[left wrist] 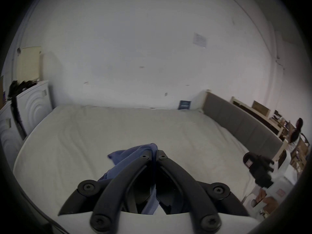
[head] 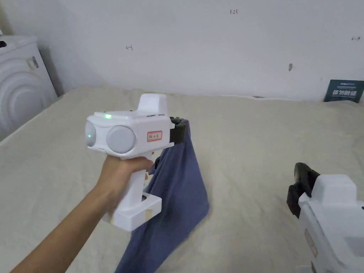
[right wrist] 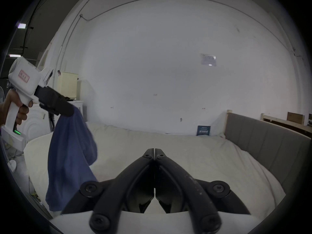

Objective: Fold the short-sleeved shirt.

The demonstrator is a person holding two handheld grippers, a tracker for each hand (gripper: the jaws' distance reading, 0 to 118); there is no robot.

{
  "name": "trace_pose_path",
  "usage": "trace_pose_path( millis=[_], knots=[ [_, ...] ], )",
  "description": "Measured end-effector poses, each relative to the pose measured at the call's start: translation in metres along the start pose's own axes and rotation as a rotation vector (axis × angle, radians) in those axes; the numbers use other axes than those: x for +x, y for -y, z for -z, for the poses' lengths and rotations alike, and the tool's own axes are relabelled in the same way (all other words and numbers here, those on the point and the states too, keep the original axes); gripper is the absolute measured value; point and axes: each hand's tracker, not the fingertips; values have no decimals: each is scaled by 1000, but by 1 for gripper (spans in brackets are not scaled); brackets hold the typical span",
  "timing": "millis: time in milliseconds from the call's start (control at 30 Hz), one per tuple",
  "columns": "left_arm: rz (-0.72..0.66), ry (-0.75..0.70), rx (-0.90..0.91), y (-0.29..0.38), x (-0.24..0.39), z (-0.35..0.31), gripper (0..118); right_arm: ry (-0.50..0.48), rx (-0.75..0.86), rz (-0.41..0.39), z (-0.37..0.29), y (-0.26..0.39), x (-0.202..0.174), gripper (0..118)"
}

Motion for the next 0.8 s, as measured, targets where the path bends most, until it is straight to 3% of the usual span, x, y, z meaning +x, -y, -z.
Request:
trace_pose_path(
  millis=[367,600,800],
  knots=[
    [98,258,-113,25,114,58,4,149,-5,0,-33,6,61,1],
    [147,266,-374,116,132,114,4,177,-41,22,-35,20,72,1],
    [212,147,-597,207,126,159,4,169,-71,36,-29,32,71,1]
  ],
)
